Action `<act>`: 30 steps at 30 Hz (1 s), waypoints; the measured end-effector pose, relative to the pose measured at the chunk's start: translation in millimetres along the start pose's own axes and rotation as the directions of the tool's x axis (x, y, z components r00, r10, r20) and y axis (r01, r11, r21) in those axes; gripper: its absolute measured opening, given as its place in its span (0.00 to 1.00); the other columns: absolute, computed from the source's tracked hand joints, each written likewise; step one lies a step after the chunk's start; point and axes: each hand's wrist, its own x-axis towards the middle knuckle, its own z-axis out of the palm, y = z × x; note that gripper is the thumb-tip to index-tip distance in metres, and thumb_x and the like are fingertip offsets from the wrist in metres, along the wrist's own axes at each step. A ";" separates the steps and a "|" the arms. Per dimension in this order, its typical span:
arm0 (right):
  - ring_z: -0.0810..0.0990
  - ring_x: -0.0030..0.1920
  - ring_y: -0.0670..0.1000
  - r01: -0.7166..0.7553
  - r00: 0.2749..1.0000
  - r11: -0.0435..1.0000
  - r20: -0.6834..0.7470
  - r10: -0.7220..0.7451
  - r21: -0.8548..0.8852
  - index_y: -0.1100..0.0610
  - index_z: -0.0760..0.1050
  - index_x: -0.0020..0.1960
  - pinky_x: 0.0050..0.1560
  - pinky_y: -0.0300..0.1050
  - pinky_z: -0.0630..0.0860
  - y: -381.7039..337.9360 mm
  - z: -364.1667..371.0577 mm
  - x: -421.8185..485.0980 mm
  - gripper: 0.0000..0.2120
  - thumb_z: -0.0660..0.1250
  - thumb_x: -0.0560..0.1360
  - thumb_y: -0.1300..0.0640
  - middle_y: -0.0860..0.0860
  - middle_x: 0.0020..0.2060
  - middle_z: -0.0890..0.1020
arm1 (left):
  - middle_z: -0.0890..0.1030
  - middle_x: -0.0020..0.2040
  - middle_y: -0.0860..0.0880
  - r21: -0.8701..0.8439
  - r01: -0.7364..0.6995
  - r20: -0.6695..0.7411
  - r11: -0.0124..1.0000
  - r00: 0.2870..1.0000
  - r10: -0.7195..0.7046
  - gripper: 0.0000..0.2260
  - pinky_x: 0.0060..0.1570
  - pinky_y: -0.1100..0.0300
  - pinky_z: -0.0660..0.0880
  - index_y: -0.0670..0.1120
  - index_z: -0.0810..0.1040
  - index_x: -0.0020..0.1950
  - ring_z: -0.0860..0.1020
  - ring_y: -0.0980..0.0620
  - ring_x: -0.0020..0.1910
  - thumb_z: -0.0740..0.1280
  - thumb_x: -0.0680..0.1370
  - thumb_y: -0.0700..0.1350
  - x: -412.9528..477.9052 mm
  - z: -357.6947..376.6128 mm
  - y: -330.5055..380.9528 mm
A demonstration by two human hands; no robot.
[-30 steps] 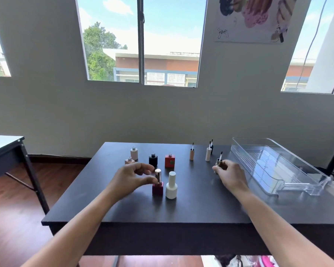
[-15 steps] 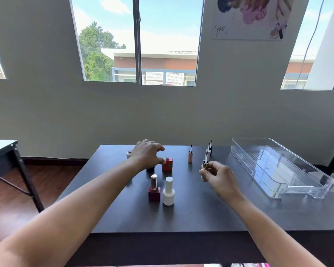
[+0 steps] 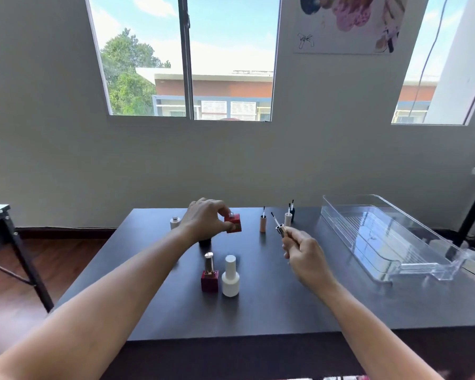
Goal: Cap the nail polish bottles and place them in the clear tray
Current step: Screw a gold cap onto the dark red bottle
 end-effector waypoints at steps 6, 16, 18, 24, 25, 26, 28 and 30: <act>0.76 0.35 0.42 0.055 0.998 0.980 -0.049 -0.046 0.191 0.44 0.75 0.60 0.46 0.50 0.78 -30.6 -17.1 -0.6 0.17 0.60 0.79 0.64 0.41 0.37 0.77 | 0.86 0.40 0.53 -0.479 0.029 -0.043 0.877 0.997 -0.057 0.15 0.41 0.60 0.79 0.52 0.77 0.41 0.82 0.56 0.36 0.81 0.64 0.53 -22.2 -43.1 21.8; 0.78 0.32 0.43 0.233 0.971 0.905 -0.143 -0.194 0.356 0.42 0.78 0.47 0.36 0.39 0.78 -82.4 -36.6 -23.1 0.12 0.64 0.78 0.60 0.43 0.34 0.83 | 0.86 0.39 0.59 -0.606 -0.008 -0.091 0.795 0.994 -0.059 0.14 0.33 0.66 0.75 0.59 0.81 0.45 0.82 0.63 0.38 0.75 0.61 0.58 -89.4 -60.4 46.3; 0.78 0.32 0.43 0.238 0.969 0.909 -0.147 -0.199 0.342 0.44 0.78 0.47 0.37 0.43 0.78 -86.1 -35.9 -27.7 0.13 0.64 0.78 0.62 0.43 0.33 0.82 | 0.85 0.39 0.60 -0.594 -0.007 -0.106 0.805 0.992 -0.069 0.15 0.34 0.67 0.74 0.60 0.81 0.44 0.82 0.63 0.39 0.74 0.60 0.60 -95.2 -61.2 48.6; 0.78 0.32 0.46 0.226 0.970 0.930 -0.150 -0.189 0.288 0.44 0.78 0.46 0.40 0.54 0.79 -89.7 -34.4 -34.2 0.12 0.64 0.79 0.62 0.46 0.31 0.81 | 0.85 0.39 0.62 -0.561 -0.026 -0.132 0.827 0.990 -0.058 0.14 0.39 0.67 0.74 0.61 0.82 0.43 0.82 0.64 0.40 0.72 0.60 0.62 -103.5 -64.7 53.7; 0.78 0.32 0.46 0.225 0.970 0.933 -0.151 -0.189 0.279 0.44 0.78 0.47 0.40 0.55 0.79 -89.5 -34.5 -34.4 0.12 0.64 0.78 0.62 0.46 0.32 0.81 | 0.85 0.39 0.63 -0.559 -0.028 -0.132 0.828 0.990 -0.056 0.15 0.40 0.67 0.74 0.61 0.82 0.43 0.82 0.64 0.40 0.72 0.59 0.62 -104.2 -64.9 54.1; 0.78 0.32 0.46 0.225 0.970 0.936 -0.151 -0.190 0.269 0.44 0.78 0.47 0.41 0.56 0.79 -89.4 -34.5 -34.6 0.12 0.64 0.78 0.62 0.46 0.32 0.82 | 0.85 0.39 0.63 -0.559 -0.028 -0.132 0.829 0.990 -0.055 0.15 0.40 0.66 0.75 0.61 0.82 0.43 0.82 0.64 0.40 0.72 0.59 0.62 -104.5 -65.0 54.7; 0.78 0.32 0.46 0.228 0.970 0.939 -0.147 -0.195 0.256 0.45 0.78 0.47 0.41 0.58 0.79 -89.2 -34.5 -34.7 0.12 0.64 0.78 0.62 0.47 0.33 0.82 | 0.85 0.39 0.62 -0.555 -0.025 -0.132 0.832 0.990 -0.058 0.16 0.41 0.64 0.77 0.60 0.82 0.44 0.82 0.63 0.40 0.72 0.59 0.63 -104.8 -65.2 55.2; 0.78 0.33 0.46 0.232 0.969 0.941 -0.143 -0.202 0.245 0.46 0.78 0.48 0.41 0.59 0.80 -89.1 -34.5 -34.4 0.12 0.64 0.78 0.63 0.48 0.33 0.81 | 0.85 0.39 0.62 -0.546 -0.024 -0.133 0.838 0.989 -0.058 0.16 0.43 0.64 0.77 0.59 0.83 0.43 0.82 0.63 0.41 0.72 0.59 0.63 -104.8 -65.6 55.6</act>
